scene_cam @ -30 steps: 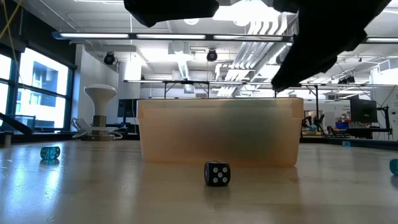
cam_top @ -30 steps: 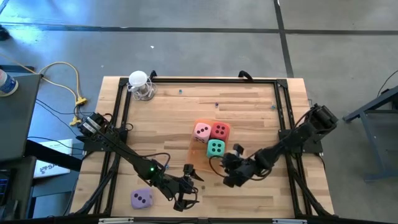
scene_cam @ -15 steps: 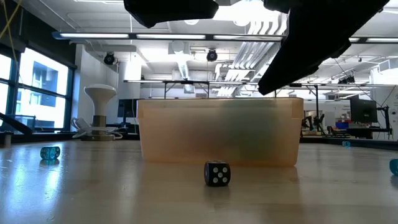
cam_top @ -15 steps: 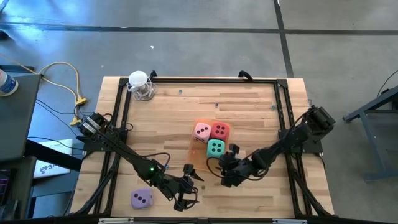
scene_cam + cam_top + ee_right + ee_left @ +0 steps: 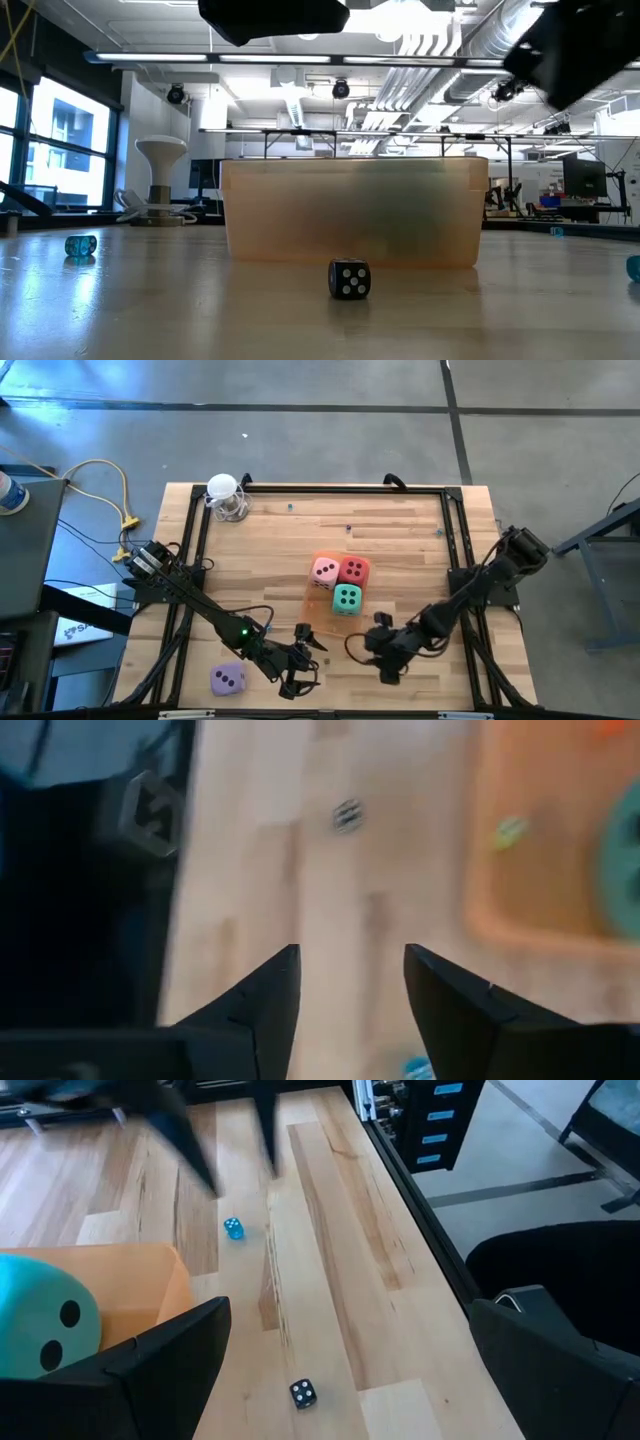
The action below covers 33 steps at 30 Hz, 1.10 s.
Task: Pick & Place Dice
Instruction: Put the small blue die into the orange bin
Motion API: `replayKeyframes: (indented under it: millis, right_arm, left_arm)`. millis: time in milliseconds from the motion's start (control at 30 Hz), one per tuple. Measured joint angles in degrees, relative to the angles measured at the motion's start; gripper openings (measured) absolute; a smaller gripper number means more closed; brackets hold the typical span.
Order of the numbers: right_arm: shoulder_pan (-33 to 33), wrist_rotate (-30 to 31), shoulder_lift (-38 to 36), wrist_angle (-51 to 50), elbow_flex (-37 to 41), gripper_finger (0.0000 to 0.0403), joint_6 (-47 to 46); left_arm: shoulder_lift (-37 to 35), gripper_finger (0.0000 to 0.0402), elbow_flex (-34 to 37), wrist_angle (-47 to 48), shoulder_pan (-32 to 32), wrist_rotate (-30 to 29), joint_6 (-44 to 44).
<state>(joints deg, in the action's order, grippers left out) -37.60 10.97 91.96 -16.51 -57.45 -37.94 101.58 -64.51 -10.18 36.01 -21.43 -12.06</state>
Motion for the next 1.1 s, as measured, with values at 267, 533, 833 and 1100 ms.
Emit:
replayKeyframes:
  millis: [267, 533, 833, 1100]
  right_arm:
    - [-5.8, 0.7, 0.3, -2.7, 0.4, 0.0138, -9.1]
    - [-10.2, 13.8, 0.3, -4.4, 6.4, 0.0126, -17.9]
    - [-11.6, 14.5, 0.3, 1.8, 13.1, 0.0125, -22.6]
    - [-11.5, 16.4, 0.3, 5.2, 14.3, 0.0125, -23.4]
  left_arm:
    - [0.0, 0.0399, 0.0, -0.2, 0.0, 0.0, -0.7]
    - [0.0, 0.0399, 0.0, -0.2, 0.0, 0.0, -1.4]
    - [0.0, 0.0399, 0.0, -0.1, 0.0, 0.0, -1.3]
    - [0.0, 0.0399, 0.0, -0.1, 0.0, 0.0, -1.3]
